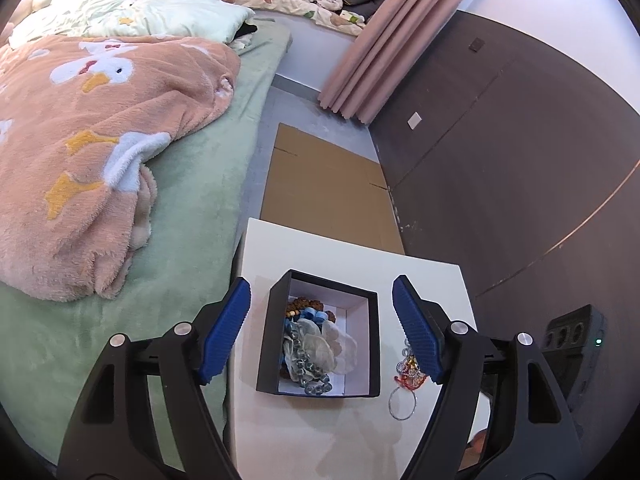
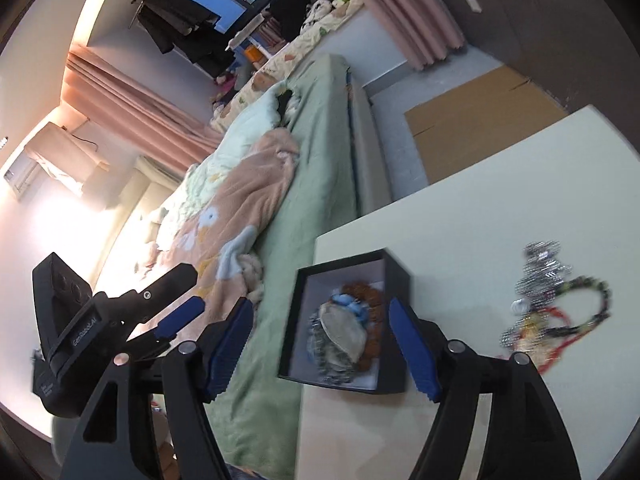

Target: Organize jewelry

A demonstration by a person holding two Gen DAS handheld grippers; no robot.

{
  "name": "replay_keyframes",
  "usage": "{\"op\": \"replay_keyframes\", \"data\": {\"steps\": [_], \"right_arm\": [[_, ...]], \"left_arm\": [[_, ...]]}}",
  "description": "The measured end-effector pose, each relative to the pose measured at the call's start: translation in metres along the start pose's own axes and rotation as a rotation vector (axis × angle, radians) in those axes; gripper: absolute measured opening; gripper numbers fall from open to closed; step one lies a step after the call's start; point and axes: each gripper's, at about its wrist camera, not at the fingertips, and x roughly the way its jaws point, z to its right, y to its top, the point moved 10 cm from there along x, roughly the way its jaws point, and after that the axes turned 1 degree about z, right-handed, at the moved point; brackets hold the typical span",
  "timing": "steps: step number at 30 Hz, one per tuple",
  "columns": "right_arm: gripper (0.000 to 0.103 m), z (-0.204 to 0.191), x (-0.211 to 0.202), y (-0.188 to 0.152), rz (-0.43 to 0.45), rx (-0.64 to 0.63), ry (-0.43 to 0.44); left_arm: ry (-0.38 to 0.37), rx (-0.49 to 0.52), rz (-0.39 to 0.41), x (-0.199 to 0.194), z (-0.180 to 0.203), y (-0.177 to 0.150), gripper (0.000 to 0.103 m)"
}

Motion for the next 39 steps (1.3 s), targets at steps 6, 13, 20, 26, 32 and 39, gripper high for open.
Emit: {"op": "replay_keyframes", "data": {"steps": [6,13,20,26,32,39], "right_arm": [[0.075,0.037,-0.029,0.002,0.007,0.024,-0.092],[0.090,0.073,-0.061,0.010,0.028,0.025,-0.188],[0.096,0.102,-0.075,0.011,0.005,0.031,-0.255],[0.096,0.124,-0.085,0.007,-0.019,0.028,-0.295],[0.095,0.140,-0.098,0.005,-0.023,0.025,-0.313],[0.095,0.152,-0.112,0.008,-0.004,0.051,-0.318]], "left_arm": [[0.002,0.032,-0.020,0.006,0.011,-0.007,0.074],[0.000,0.090,-0.048,0.015,0.032,-0.020,0.081],[-0.005,0.167,-0.079,0.028,0.060,-0.042,0.087],[-0.021,0.265,-0.119,0.037,0.088,-0.066,0.087],[-0.022,0.352,-0.175,0.049,0.109,-0.094,0.076],[-0.027,0.419,-0.267,0.069,0.122,-0.131,0.045]]}}
